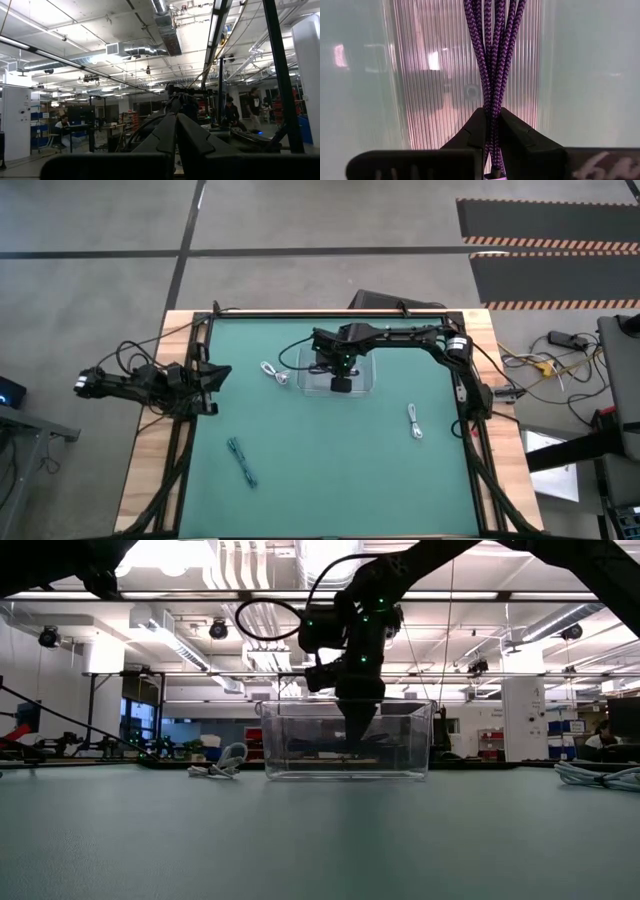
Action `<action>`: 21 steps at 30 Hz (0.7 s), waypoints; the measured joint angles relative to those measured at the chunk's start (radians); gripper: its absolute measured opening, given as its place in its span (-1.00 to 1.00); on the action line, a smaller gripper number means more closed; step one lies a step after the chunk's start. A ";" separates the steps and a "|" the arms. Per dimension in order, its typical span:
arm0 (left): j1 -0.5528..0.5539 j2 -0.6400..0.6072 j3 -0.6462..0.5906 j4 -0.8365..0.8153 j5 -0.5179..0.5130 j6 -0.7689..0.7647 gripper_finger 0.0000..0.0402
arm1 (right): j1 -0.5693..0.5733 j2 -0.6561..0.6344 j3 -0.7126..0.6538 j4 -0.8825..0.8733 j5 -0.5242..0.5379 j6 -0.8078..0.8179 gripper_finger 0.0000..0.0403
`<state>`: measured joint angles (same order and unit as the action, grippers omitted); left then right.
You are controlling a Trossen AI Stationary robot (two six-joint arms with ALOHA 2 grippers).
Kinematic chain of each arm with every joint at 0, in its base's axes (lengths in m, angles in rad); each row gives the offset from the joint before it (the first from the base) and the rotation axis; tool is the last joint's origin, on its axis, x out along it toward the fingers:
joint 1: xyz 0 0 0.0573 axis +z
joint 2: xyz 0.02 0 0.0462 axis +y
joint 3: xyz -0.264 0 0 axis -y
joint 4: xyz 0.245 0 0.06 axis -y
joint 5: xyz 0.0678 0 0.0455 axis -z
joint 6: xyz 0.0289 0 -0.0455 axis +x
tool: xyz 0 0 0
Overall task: Pick and place USB-C Cables
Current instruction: Put the purple charger cable into the transparent container
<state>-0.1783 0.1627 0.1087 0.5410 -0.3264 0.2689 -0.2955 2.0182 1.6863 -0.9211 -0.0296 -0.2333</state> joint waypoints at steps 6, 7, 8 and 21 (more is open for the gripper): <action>0.000 0.000 0.000 0.000 0.000 0.000 -1.00 | 0.000 0.000 -0.001 0.019 -0.006 -0.010 -0.89; 0.000 0.000 0.000 0.000 0.000 0.000 -1.00 | 0.000 0.000 -0.003 0.019 -0.006 -0.010 -0.89; 0.000 0.000 0.000 0.000 0.000 0.000 -1.00 | 0.000 0.000 -0.004 0.019 -0.006 -0.011 -0.89; 0.000 0.000 0.000 0.000 0.000 0.000 -1.00 | 0.000 0.000 -0.005 0.021 -0.006 -0.013 -0.89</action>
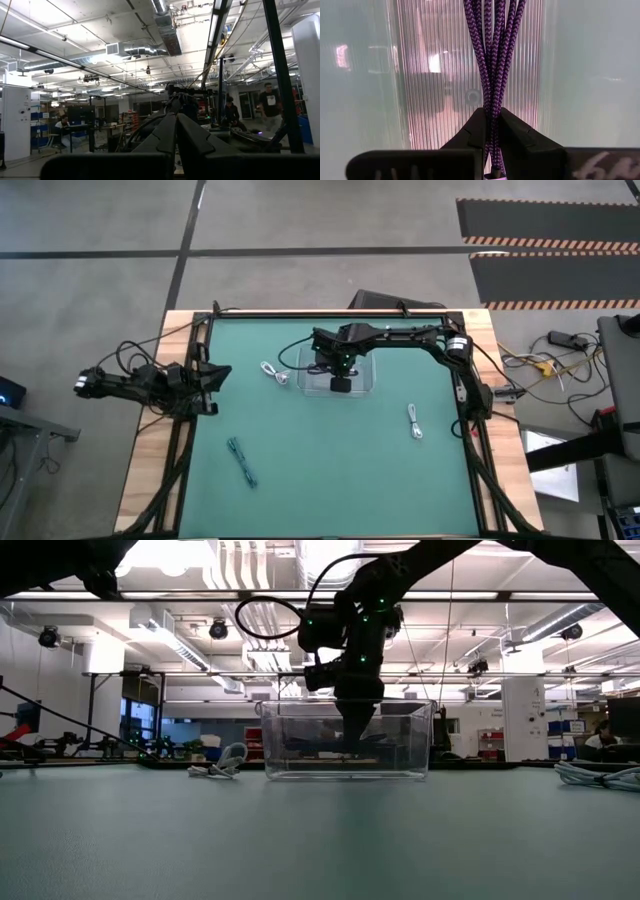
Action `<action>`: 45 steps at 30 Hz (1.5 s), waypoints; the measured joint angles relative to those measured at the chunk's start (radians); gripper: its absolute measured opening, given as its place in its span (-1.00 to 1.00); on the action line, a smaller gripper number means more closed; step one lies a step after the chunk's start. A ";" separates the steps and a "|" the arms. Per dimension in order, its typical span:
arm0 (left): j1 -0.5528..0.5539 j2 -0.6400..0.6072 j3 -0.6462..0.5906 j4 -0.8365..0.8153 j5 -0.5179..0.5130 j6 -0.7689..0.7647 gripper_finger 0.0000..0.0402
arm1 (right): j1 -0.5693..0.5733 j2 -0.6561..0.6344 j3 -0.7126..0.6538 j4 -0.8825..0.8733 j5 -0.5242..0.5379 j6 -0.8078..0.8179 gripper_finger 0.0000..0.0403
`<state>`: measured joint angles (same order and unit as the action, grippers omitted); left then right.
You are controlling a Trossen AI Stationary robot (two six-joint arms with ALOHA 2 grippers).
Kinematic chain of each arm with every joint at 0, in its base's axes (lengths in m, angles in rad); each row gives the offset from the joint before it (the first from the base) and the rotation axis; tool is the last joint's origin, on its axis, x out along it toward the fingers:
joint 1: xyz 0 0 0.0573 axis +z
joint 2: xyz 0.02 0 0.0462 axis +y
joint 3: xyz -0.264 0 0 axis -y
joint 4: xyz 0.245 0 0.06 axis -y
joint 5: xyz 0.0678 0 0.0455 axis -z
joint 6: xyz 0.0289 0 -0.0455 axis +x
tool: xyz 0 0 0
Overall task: Pick and place USB-C Cables
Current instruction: Put the purple charger cable into the transparent container, then put the right white charger cable into the transparent container
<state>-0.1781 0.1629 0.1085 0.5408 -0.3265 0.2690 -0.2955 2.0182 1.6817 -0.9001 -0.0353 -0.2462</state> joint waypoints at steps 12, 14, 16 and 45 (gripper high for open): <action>0.000 0.000 0.000 0.000 0.000 0.000 -1.00 | 0.000 0.000 0.000 -0.001 0.001 0.002 -0.87; 0.000 0.000 0.000 0.000 0.000 0.000 -1.00 | 0.000 0.000 0.000 -0.001 0.001 0.002 -0.84; 0.000 0.000 0.000 0.000 0.000 0.000 -1.00 | 0.000 0.000 0.000 -0.001 0.001 0.003 -0.79; 0.000 0.000 0.000 0.001 0.000 0.000 -1.00 | 0.052 -0.197 0.015 0.000 0.002 0.220 -0.66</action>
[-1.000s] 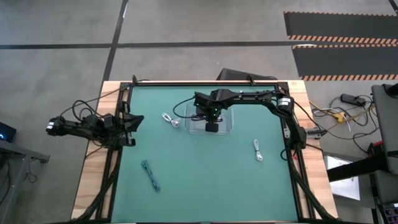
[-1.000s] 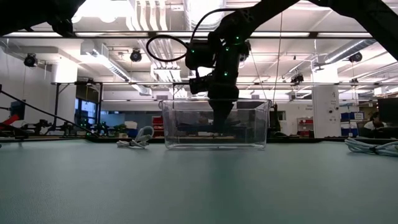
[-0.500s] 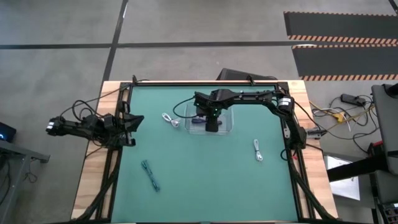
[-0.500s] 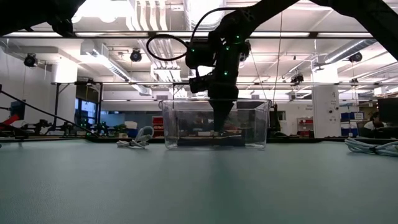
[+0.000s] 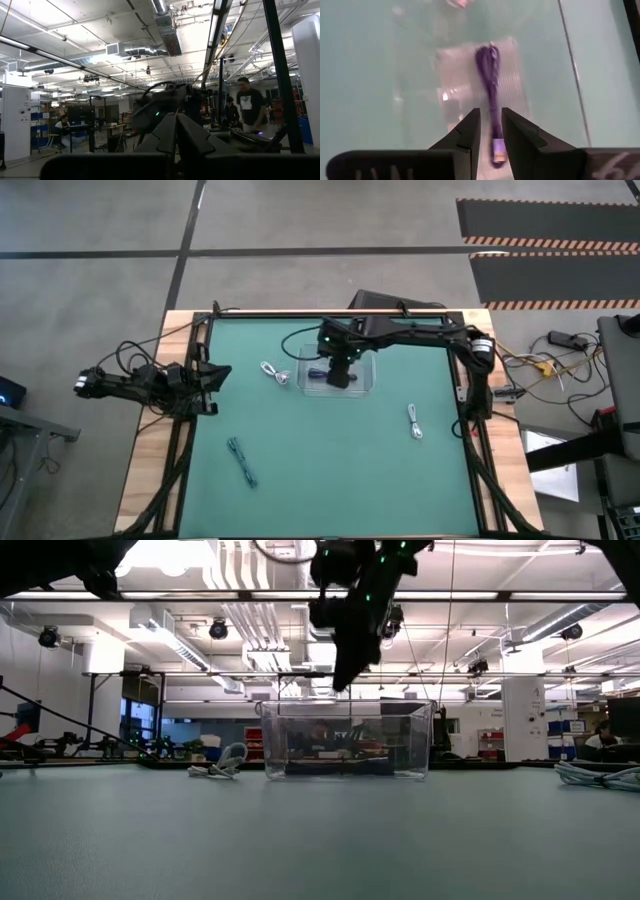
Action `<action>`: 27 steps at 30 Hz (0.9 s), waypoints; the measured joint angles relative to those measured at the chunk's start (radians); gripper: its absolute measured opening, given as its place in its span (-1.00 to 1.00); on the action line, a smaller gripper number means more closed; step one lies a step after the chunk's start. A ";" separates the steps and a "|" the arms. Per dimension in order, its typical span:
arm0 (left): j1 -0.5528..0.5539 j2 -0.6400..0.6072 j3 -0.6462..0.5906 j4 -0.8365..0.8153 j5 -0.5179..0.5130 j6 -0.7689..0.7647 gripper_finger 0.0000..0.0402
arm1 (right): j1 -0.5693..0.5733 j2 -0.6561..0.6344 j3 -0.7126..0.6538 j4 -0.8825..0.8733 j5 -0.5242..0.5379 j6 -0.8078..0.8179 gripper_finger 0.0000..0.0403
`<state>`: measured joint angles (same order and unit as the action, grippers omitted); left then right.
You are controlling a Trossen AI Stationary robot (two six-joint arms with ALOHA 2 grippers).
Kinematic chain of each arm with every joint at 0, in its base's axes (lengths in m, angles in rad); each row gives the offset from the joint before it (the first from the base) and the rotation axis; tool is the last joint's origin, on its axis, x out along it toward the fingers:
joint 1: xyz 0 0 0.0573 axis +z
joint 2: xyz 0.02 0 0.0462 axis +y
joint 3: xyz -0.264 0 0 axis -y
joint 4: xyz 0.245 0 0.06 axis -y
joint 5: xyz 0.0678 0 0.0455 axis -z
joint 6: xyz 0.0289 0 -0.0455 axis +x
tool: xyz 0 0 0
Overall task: Pick and place USB-C Cables
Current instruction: Put the right white charger cable into the transparent container
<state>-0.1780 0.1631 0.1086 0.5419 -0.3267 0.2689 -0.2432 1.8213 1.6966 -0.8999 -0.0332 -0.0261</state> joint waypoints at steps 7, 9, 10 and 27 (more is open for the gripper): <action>0.000 0.000 0.000 0.000 0.000 0.000 -1.00 | 0.102 -0.046 -0.002 0.019 -0.002 0.174 -0.67; 0.000 0.000 0.000 0.000 0.000 0.000 -1.00 | 0.135 -0.048 -0.002 0.020 -0.002 0.216 -0.68; 0.000 0.000 0.000 0.001 0.000 0.000 -1.00 | 0.151 -0.048 -0.002 0.020 -0.002 0.235 -0.69; 0.000 0.000 0.000 0.008 0.000 -0.001 -1.00 | 0.390 -0.046 -0.035 0.024 0.010 0.414 -0.69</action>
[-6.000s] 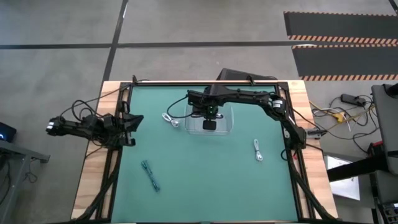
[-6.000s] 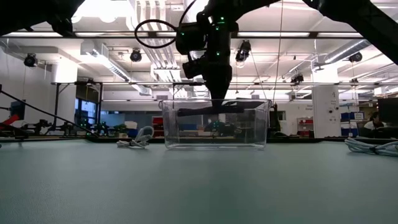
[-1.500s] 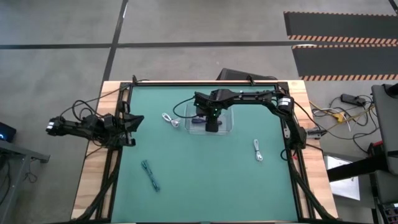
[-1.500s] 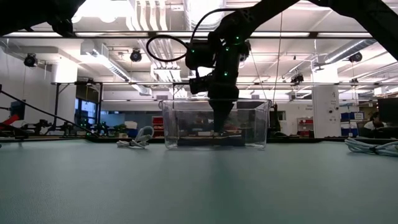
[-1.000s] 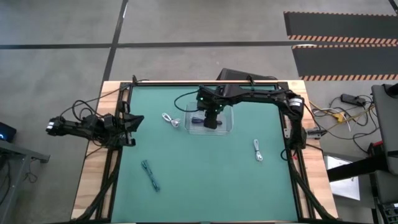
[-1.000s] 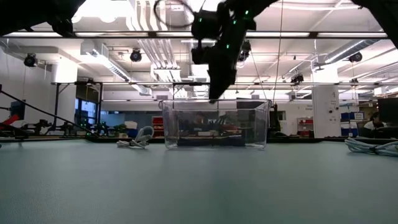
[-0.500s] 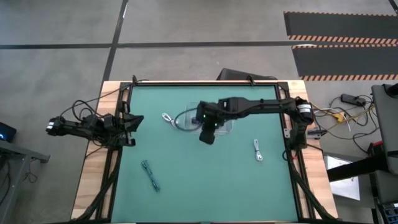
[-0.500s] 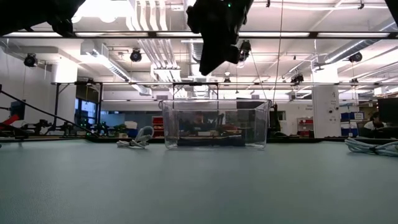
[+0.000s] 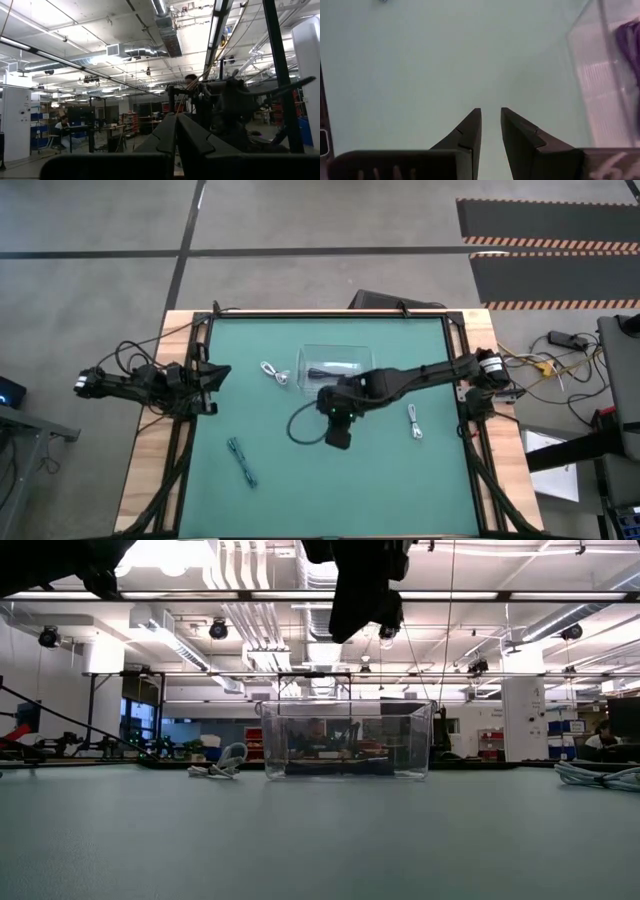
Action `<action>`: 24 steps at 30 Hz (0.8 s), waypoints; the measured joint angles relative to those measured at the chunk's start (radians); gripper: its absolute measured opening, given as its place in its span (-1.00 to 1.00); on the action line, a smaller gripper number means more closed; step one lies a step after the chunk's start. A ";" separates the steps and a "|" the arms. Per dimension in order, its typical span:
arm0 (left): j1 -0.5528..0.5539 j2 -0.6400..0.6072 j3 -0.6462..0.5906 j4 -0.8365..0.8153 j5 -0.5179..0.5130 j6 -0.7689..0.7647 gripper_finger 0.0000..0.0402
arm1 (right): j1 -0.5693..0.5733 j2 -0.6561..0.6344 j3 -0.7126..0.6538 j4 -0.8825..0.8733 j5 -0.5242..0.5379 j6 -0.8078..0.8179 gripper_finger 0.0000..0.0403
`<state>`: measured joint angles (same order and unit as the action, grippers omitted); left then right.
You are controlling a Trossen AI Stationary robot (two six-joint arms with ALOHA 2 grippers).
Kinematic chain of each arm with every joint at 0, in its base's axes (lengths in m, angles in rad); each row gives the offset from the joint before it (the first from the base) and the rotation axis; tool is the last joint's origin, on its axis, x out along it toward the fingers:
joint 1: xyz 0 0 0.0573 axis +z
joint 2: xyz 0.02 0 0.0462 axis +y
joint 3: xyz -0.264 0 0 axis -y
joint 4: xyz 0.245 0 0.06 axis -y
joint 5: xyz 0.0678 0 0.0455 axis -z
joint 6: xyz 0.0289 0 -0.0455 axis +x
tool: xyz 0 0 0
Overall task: Pick and place USB-C Cables
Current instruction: Put the right white charger cable into the transparent container
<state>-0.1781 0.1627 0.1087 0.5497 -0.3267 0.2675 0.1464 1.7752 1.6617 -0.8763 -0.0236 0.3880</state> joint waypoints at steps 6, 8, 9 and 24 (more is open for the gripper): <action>0.000 0.000 0.000 0.004 0.000 -0.001 -1.00 | 0.039 -0.005 -0.062 -0.001 0.031 0.052 -0.69; 0.000 0.000 0.000 0.004 0.000 -0.001 -1.00 | 0.045 -0.013 -0.088 0.000 0.032 0.080 -0.69; 0.000 0.000 0.000 0.008 0.000 -0.001 -1.00 | 0.050 -0.019 -0.104 0.000 0.034 0.093 -0.69; 0.000 0.000 0.000 0.011 0.000 -0.001 -1.00 | 0.070 -0.156 -0.365 -0.003 0.052 0.341 -0.69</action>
<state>-0.1780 0.1627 0.1087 0.5610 -0.3267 0.2661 0.2165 1.6196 1.2969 -0.8796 0.0280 0.7292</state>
